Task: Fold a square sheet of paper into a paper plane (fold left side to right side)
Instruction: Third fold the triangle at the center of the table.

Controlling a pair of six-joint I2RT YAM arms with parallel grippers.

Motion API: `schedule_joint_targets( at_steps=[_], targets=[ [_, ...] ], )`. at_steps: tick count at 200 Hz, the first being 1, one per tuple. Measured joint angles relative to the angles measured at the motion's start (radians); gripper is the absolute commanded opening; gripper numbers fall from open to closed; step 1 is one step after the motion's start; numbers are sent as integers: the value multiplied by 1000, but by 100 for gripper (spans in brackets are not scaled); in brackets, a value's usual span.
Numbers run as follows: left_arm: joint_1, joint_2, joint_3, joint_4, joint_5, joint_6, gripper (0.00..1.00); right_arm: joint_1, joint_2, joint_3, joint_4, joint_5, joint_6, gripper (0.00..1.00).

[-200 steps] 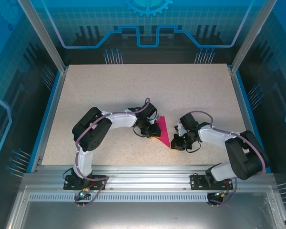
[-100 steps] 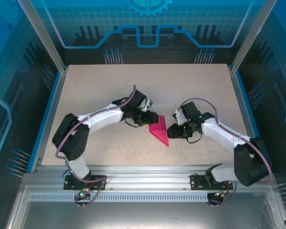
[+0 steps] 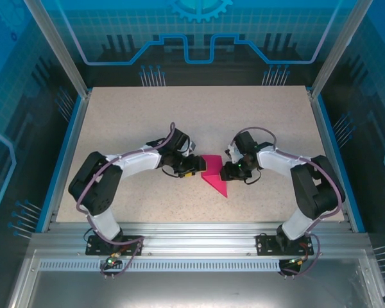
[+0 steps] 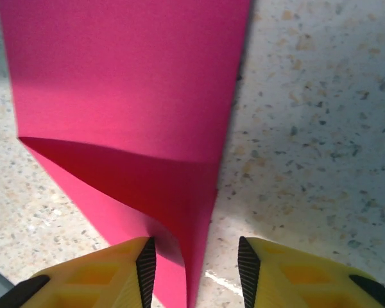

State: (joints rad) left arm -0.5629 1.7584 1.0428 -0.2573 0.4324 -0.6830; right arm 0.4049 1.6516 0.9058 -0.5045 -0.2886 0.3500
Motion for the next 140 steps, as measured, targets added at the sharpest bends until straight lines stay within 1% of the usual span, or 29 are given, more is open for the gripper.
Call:
schedule_joint_targets(
  at_steps=[39,80,95,112,140],
  targets=[
    [-3,69,16,19,18,-19,60,0,20,0,0,23,0,40],
    [-10,103,55,31,26,-26,59,0,20,0,0,28,0,39],
    [-17,119,74,33,31,-26,58,0,20,0,0,28,0,39],
    [-25,140,93,35,36,-26,56,0,20,0,0,28,-1,35],
    [-29,151,100,39,36,-28,52,0,19,0,0,29,0,35]
  ],
)
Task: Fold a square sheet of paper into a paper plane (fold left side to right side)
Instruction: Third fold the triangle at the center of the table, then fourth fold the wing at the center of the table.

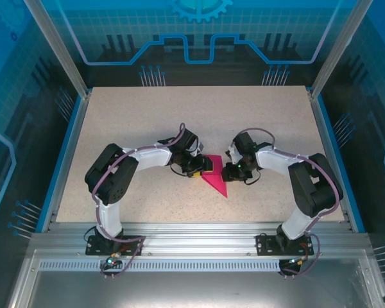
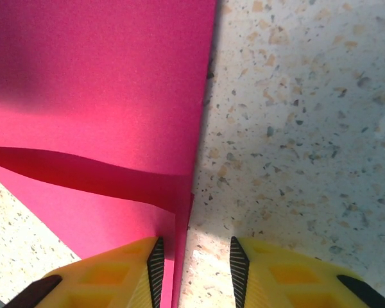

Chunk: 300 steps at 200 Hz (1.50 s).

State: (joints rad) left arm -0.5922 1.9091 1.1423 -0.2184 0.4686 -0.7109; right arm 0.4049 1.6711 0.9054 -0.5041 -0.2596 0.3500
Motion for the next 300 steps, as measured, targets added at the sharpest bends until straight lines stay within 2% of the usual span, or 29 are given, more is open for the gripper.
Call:
schedule_joint_targets(
  at_steps=[17,39,52,90,125,156,192,257,300],
  targets=[
    [0,0,0,0,0,-6,45,0,-6,0,0,8,0,36],
    [0,0,1,-1,0,-23,27,0,-43,-9,3,26,1,41],
    [0,0,1,-1,-1,-28,22,0,-90,-26,8,46,1,43],
    [-11,-13,7,-19,-4,-40,21,31,-276,-95,11,140,-4,49],
    [-23,-25,32,-34,-5,-50,21,192,-386,-169,60,246,-4,53],
    [-26,-30,35,-43,-6,-51,22,328,-370,-183,103,346,-13,53],
    [-26,-32,45,-65,-12,-51,22,401,-290,-183,168,435,-43,53],
    [-26,-32,66,-84,-31,-72,22,420,-199,-183,203,514,-71,53],
    [-26,-32,69,-93,-35,-74,22,420,-188,-183,227,536,-79,41]
  ],
)
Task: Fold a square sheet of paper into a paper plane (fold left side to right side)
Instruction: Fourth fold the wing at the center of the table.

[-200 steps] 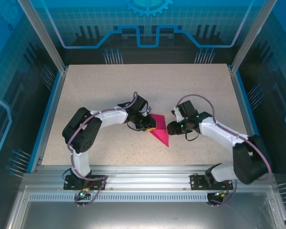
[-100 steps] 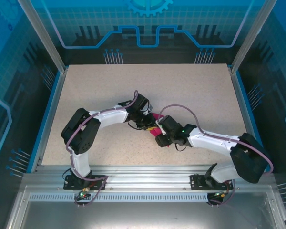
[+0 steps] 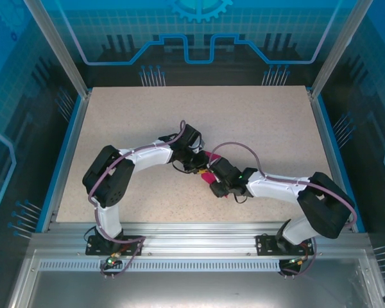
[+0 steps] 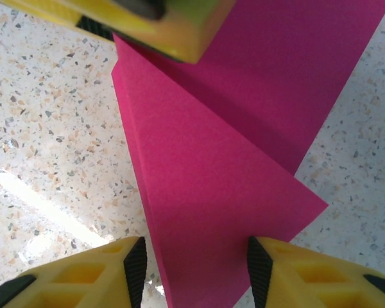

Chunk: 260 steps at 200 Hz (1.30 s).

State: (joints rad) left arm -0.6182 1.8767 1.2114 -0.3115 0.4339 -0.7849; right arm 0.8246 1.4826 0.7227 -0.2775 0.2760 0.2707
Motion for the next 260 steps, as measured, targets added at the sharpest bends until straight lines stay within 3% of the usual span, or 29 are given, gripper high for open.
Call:
schedule_joint_targets(
  at_steps=[42,110,142,193,260],
  targets=[
    [0,0,0,-20,-21,1,25,-1,22,3,10,0,-5,30],
    [47,-74,-4,-71,-35,28,52,-40,29,3,35,-52,-21,7],
    [87,-180,-35,-55,-33,28,55,-47,30,3,37,-106,-29,6],
    [93,-211,-134,-11,-18,18,48,-119,15,1,41,-226,-28,6],
    [14,-50,-131,63,9,-29,34,-208,9,-43,89,-356,-16,6]
  ],
)
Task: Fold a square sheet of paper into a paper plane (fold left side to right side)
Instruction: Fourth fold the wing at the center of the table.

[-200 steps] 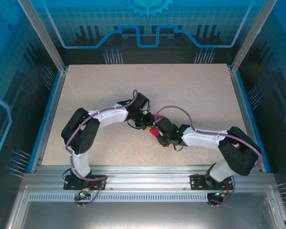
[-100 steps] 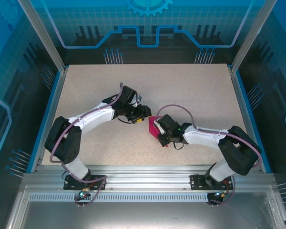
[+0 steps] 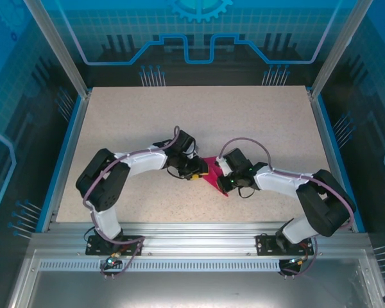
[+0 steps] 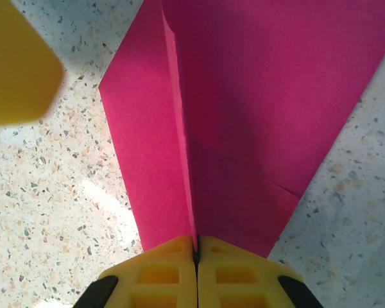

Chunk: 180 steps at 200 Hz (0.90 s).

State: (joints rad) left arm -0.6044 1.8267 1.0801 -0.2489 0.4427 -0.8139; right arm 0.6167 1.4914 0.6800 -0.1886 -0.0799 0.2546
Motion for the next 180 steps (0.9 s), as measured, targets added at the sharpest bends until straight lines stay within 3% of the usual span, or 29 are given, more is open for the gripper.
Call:
schedule_joint_targets(
  at_steps=[113,180],
  targets=[
    [-21,122,115,1,-1,-2,30,-9,1,-5,19,-38,7,7],
    [-34,170,124,-1,-1,-1,29,-11,9,-6,18,-54,11,22]
  ],
)
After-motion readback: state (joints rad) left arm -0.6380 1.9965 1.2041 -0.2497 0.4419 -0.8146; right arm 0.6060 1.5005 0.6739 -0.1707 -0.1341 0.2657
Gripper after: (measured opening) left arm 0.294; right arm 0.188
